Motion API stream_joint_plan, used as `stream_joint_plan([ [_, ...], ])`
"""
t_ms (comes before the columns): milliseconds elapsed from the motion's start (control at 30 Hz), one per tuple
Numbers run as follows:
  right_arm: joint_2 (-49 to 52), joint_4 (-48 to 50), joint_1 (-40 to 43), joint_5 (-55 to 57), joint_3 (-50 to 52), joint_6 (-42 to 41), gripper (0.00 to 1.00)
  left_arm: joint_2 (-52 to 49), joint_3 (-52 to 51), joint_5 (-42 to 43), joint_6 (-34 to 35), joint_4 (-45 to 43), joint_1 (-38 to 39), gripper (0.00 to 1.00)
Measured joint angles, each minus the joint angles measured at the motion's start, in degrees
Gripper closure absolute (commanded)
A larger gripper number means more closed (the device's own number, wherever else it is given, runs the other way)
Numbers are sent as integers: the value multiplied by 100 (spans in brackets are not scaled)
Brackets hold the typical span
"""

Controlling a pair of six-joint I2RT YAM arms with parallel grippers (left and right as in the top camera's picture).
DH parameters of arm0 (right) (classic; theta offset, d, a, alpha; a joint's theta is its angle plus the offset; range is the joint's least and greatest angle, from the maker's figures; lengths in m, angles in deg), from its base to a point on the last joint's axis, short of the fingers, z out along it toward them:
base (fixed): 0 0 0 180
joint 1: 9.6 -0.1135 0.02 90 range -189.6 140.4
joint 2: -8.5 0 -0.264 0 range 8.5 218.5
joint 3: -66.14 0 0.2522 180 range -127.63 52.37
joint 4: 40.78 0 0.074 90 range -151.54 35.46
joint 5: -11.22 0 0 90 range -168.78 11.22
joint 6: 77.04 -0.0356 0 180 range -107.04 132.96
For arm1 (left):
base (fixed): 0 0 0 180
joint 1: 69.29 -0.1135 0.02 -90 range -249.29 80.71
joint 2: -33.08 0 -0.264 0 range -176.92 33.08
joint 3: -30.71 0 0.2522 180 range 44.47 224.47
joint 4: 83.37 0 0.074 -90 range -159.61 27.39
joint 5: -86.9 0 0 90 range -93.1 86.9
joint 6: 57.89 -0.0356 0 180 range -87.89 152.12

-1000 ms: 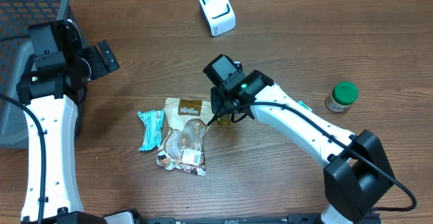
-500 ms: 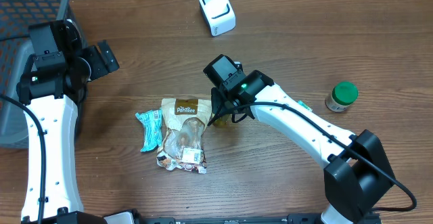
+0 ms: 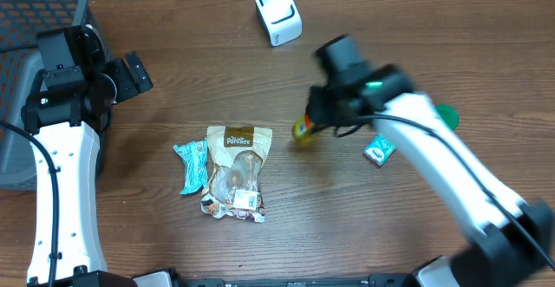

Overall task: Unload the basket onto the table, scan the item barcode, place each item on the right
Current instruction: 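Lift the yellow bottle and tip it sideways with the right gripper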

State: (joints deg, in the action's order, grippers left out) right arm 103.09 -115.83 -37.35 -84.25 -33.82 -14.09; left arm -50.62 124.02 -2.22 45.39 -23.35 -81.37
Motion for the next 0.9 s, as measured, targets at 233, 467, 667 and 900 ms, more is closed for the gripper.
stream_joint_plan([
  [233,-1263,-472,1182,-2465,-122,1189,83,0,0,0,0,0,0,0],
  [467,-1480,-933,1650,-4546,-125,2179,82,0,0,0,0,0,0,0],
  [667,-1480,-1038,1650,-5239,-125,2559,82,0,0,0,0,0,0,0],
  [900,-1480,-1056,1650,-5416,-125,2660,82,0,0,0,0,0,0,0],
])
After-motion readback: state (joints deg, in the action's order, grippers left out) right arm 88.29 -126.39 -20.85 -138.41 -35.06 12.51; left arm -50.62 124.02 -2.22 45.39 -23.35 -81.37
